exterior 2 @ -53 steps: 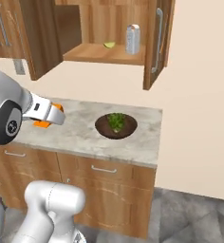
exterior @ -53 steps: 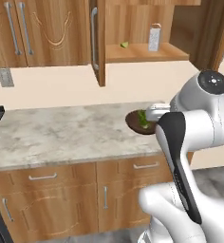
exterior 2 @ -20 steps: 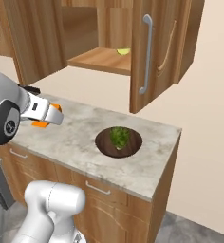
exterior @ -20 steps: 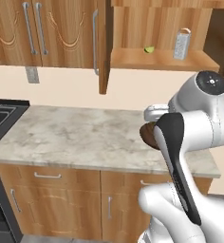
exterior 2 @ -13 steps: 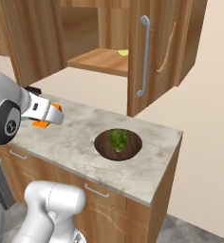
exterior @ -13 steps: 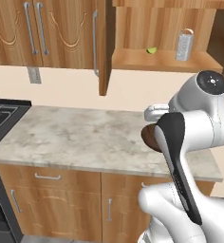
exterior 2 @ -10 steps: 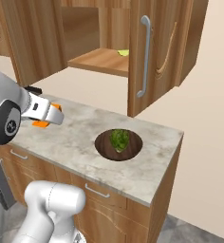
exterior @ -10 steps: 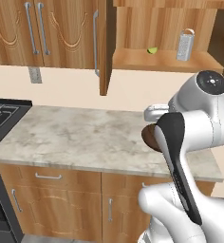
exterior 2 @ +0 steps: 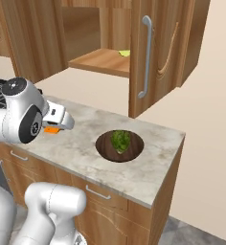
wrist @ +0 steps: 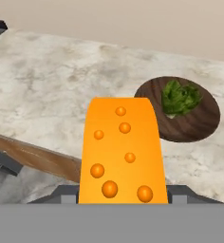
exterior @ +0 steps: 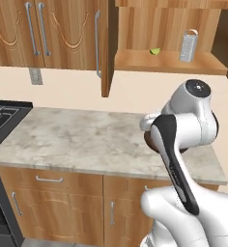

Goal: Pick the cheese from the fridge and the cheese grater from the cabinet and place them next to the salad bowl.

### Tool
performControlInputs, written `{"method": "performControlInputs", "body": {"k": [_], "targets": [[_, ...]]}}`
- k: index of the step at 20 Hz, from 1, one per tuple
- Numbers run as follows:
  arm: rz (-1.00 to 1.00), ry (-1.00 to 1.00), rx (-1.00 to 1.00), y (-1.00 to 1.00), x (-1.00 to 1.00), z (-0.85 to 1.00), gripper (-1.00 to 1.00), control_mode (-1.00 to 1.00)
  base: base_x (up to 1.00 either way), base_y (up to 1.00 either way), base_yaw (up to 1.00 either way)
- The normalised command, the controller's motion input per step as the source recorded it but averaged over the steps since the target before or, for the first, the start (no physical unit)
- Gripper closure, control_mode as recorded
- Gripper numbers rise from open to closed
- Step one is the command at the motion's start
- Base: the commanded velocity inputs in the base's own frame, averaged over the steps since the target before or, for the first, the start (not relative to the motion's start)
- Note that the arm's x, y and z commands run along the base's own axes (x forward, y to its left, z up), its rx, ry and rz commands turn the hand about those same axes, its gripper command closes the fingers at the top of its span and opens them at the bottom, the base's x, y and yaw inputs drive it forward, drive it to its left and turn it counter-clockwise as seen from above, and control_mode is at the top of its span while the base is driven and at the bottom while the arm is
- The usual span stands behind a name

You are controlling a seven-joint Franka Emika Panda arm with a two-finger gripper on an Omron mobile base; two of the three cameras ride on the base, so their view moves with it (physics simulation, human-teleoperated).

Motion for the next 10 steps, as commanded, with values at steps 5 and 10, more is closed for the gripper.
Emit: {"method": "performControlInputs", "body": {"k": [5, 10], "targets": [[-0.03, 0.00, -0.02, 0.23, 0.72, -0.52, 1.00, -1.00, 0.00, 0.00, 0.00], [-0.08, 0.11, -0.01, 0.01, 0.79, -0.44, 1.00, -1.00, 0.00, 0.00, 0.00]]}}
